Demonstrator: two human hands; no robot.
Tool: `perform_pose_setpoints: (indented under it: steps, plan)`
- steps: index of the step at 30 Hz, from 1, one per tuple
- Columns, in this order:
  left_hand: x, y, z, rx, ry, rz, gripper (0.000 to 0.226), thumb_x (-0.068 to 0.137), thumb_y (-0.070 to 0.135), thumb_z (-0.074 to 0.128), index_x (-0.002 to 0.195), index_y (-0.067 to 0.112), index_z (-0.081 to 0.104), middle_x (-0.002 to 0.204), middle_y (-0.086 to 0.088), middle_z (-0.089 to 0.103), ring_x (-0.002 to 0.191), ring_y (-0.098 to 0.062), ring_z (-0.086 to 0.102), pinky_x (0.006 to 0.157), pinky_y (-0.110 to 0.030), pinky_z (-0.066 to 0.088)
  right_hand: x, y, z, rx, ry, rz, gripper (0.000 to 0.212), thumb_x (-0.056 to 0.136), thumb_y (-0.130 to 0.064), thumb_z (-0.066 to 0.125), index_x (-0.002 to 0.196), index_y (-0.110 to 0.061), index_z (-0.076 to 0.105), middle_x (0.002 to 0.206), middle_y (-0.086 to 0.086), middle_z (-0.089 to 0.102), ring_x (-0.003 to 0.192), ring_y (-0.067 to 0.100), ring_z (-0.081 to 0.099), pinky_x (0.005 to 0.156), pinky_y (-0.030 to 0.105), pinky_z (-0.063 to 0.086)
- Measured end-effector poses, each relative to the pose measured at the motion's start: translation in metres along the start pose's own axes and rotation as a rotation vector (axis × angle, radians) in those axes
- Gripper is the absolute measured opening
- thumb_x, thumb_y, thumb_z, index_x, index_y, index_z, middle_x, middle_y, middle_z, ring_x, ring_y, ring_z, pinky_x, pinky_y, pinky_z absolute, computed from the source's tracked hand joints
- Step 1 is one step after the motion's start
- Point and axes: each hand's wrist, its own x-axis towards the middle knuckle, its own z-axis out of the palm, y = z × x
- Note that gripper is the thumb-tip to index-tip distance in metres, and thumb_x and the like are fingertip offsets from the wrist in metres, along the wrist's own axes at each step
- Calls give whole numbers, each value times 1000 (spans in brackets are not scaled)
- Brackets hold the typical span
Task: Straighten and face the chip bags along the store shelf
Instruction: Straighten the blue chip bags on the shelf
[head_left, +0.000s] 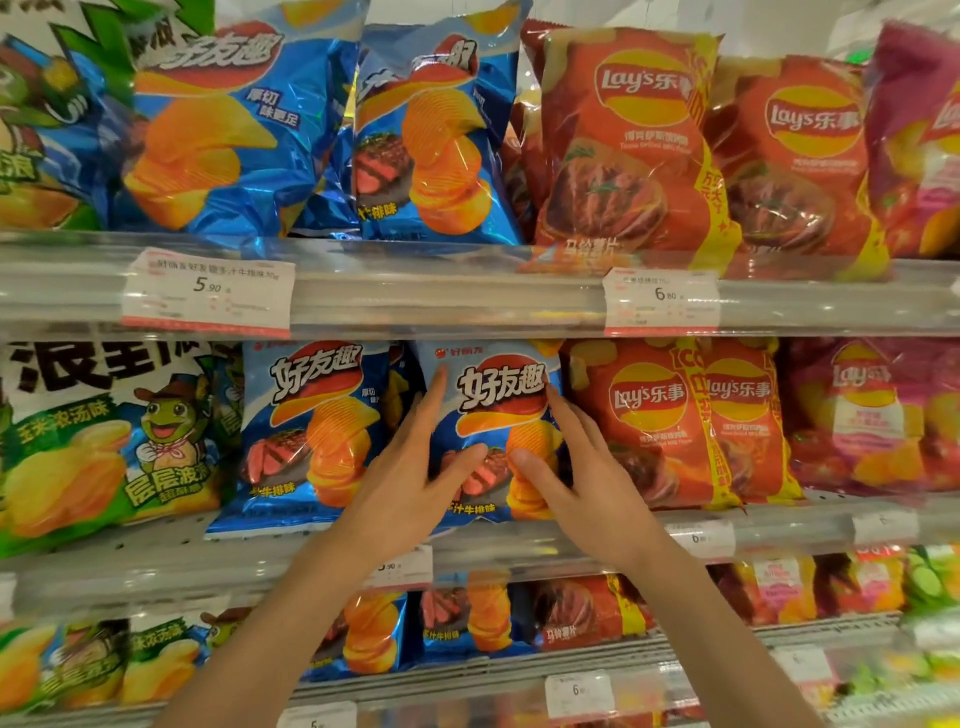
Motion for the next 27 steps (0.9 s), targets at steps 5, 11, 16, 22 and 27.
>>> perform_pose_setpoints:
  steps: [5, 11, 16, 22, 27]
  plan:
    - [-24, -3, -9, -200, 173, 0, 62, 89, 45, 62, 146, 42, 37, 132, 18, 55, 113, 4, 56, 90, -16, 52, -33, -3, 1, 167, 217, 77, 56, 91, -56, 60, 141, -39, 46, 138, -19, 48, 125, 0, 52, 100, 31, 51]
    - [-67, -7, -12, -314, 218, -136, 21, 95, 31, 61, 116, 33, 62, 93, 14, 68, 92, -3, 64, 78, -15, 50, -86, -1, 2, 253, 350, 277, 10, 95, -33, 62, 103, -30, 67, 88, -12, 72, 81, 1, 67, 64, 19, 51]
    - [-100, -4, -2, -384, 257, -233, 15, 96, 28, 60, 107, 34, 66, 93, 14, 73, 90, -3, 67, 76, -19, 53, -112, 17, 17, 301, 215, 359, 8, 97, -27, 63, 97, -25, 71, 78, -10, 73, 72, 6, 68, 66, 24, 50]
    - [-123, -7, 5, -411, 301, -355, 14, 97, 21, 61, 102, 29, 71, 96, 1, 75, 90, -15, 71, 69, -22, 58, -116, 21, 29, 372, 170, 372, 9, 96, -23, 63, 95, -26, 71, 81, -10, 75, 79, 5, 71, 77, 31, 58]
    - [-135, -11, -5, -358, 296, -398, 13, 98, 23, 60, 100, 27, 72, 93, 6, 75, 88, -10, 71, 82, -34, 58, -117, 17, 36, 408, 131, 375, 11, 96, -22, 61, 99, -23, 72, 81, -5, 76, 79, 11, 73, 82, 41, 60]
